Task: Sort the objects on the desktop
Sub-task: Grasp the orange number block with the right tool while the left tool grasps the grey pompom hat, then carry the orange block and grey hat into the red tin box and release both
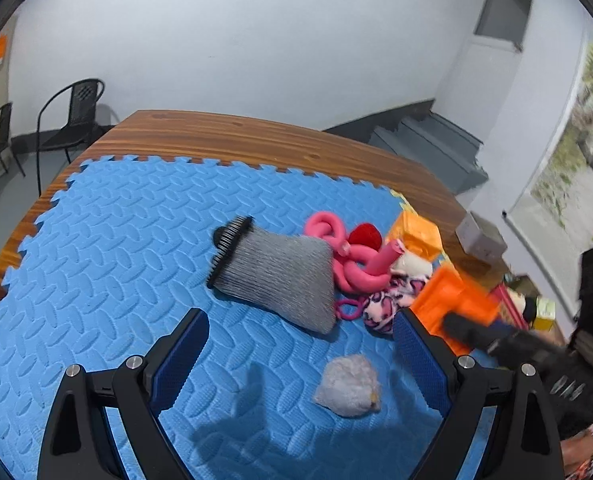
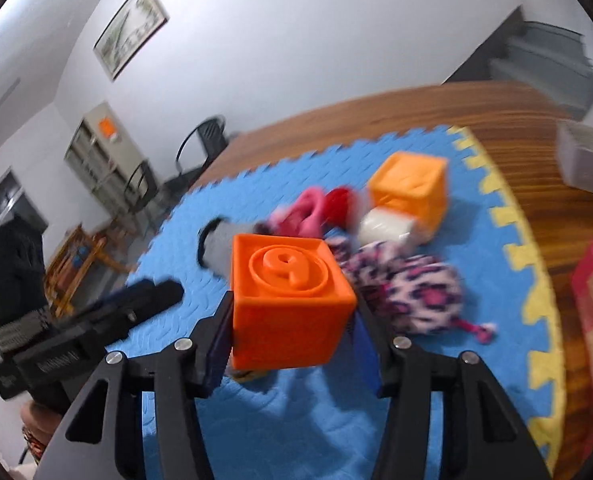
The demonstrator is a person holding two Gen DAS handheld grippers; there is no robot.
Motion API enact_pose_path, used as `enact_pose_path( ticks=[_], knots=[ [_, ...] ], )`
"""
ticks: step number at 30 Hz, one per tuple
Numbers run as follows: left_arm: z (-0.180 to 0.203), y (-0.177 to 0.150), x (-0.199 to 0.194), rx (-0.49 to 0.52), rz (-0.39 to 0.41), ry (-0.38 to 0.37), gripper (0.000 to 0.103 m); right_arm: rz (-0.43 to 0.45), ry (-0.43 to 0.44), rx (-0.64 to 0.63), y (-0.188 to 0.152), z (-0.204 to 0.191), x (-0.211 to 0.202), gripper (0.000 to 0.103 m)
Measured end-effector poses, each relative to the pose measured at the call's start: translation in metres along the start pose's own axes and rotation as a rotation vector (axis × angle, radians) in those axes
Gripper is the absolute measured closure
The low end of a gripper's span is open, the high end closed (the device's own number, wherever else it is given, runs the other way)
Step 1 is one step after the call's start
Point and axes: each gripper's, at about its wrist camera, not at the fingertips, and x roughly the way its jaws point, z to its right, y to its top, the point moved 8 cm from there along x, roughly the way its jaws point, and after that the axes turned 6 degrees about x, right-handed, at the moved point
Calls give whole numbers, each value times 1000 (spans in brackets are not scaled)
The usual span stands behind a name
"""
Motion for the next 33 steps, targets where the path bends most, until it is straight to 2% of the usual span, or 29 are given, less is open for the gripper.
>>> enact_pose_path(
  ticks=[3, 7, 9, 11, 14, 20, 28, 31, 32, 33],
  knots=[
    [19, -9, 8, 81, -28, 3, 8, 77, -10, 38, 9, 15, -27, 46],
    [39, -27, 27, 182, -94, 47, 9, 154, -74, 52, 15, 28, -48, 46],
    [47, -37, 37, 223, -128, 67, 24, 161, -69, 75, 17, 32, -55, 46],
    [49, -44, 46, 231, -162, 73, 51, 174, -71, 91, 19, 37, -62, 46],
    [46, -44, 47, 211, -158, 66, 59, 213, -87, 106, 20, 44, -74, 46],
    [48, -33, 31, 182, -84, 31, 60, 312, -231, 118, 32, 75, -111, 46],
    [53, -21, 14, 162, -23, -4, 60, 381, -404, 223, 67, 145, -153, 45],
    [57, -17, 9, 158, -8, -14, 60, 391, -442, 256, 75, 161, -159, 41],
    [58, -17, 7, 158, -3, -17, 60, 399, -451, 276, 75, 166, -162, 33],
    [60, -16, 5, 157, 1, -19, 60, 407, -457, 294, 76, 171, -165, 31]
  ],
)
